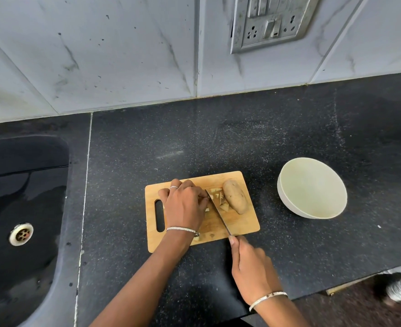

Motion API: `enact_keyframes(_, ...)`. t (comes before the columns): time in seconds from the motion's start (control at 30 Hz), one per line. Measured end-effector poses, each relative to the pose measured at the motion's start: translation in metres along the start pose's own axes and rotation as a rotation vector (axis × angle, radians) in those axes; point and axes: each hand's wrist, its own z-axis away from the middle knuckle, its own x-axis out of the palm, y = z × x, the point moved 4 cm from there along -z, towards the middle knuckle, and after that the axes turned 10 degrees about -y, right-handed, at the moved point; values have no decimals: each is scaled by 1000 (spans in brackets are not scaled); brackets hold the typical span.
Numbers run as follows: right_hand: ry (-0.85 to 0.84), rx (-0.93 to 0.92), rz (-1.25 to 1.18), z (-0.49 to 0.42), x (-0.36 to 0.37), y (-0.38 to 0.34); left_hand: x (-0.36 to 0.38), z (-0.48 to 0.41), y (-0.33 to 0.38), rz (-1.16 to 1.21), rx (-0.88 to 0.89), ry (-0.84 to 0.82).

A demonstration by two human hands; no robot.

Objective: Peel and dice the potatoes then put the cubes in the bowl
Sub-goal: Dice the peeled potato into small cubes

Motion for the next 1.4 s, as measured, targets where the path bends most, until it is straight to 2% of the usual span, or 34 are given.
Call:
enact_keyframes(0.1, 26, 12, 151, 3, 1, -4, 0, 2, 1, -29, -22, 25)
enact_keyframes(0.2, 21, 14, 178, 7, -6, -3, 0, 6, 0, -56, -62, 42)
enact_keyframes(0.27, 29, 0, 137, 11, -12, -1, 0, 9, -3, -84, -94, 31)
enact_keyframes(0.4, 45, 23, 83, 14, -19, 3, -7, 9, -8, 8, -128, 84)
enact_keyframes(0.53, -20, -43, 97, 13, -13, 3, -13, 1, -3, 65, -71, 110)
enact_keyframes(0.63, -14, -72, 45, 15, -7, 11, -14, -7, 2, 70, -9, 83)
enact_keyframes(0.83, 87, 25, -42, 14, -23, 31, -5, -24, 10, 45, 60, -76)
enact_keyframes(0.93, 90, 25, -123, 14, -27, 27, -2, -24, 14, 15, 70, -67)
enact_keyframes(1.2, 75, 27, -283, 9, -26, 21, -6, -15, 2, 40, 9, -23)
enact_keyframes(1.4, 52, -9, -301, 3, -24, 14, -9, -9, -8, 10, -31, -15)
